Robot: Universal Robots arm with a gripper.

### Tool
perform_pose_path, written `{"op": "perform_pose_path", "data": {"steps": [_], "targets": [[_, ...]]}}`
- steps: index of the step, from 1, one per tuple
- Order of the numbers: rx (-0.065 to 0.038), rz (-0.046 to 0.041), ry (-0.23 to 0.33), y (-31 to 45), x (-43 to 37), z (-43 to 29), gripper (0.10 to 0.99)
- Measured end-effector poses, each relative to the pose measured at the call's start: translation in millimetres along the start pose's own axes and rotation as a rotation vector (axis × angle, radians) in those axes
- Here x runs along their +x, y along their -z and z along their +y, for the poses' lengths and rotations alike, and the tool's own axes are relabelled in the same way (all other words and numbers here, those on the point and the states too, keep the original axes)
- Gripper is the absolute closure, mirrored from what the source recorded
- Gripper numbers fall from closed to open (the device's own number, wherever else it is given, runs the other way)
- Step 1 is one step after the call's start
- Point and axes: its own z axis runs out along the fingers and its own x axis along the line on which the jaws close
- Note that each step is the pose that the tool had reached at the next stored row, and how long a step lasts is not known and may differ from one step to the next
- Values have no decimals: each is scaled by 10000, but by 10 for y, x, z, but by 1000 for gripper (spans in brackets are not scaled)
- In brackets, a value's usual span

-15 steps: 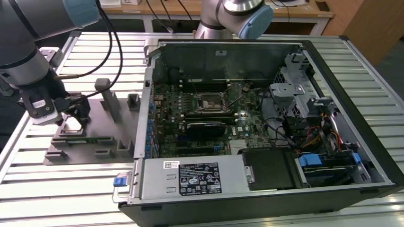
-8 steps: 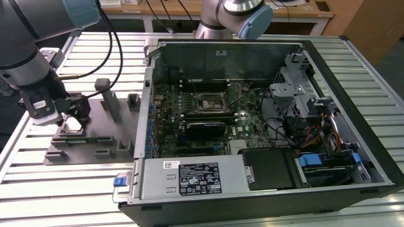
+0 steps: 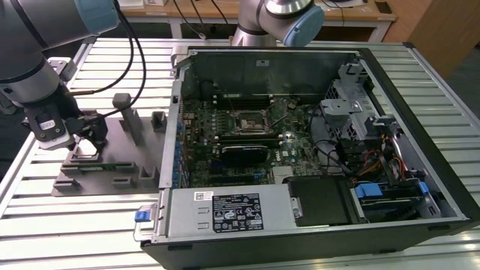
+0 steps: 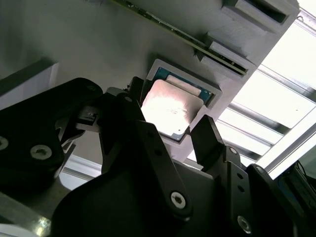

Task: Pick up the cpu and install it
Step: 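Pick up the cpu and move it towards the insertion slot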

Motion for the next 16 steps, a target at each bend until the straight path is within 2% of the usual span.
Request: {"op": "perform_pose_path", "data": {"steps": [10, 16], "targets": [[-5, 0, 8, -22, 6, -1, 424], [-14, 11, 283, -39, 6, -2, 424]]}}
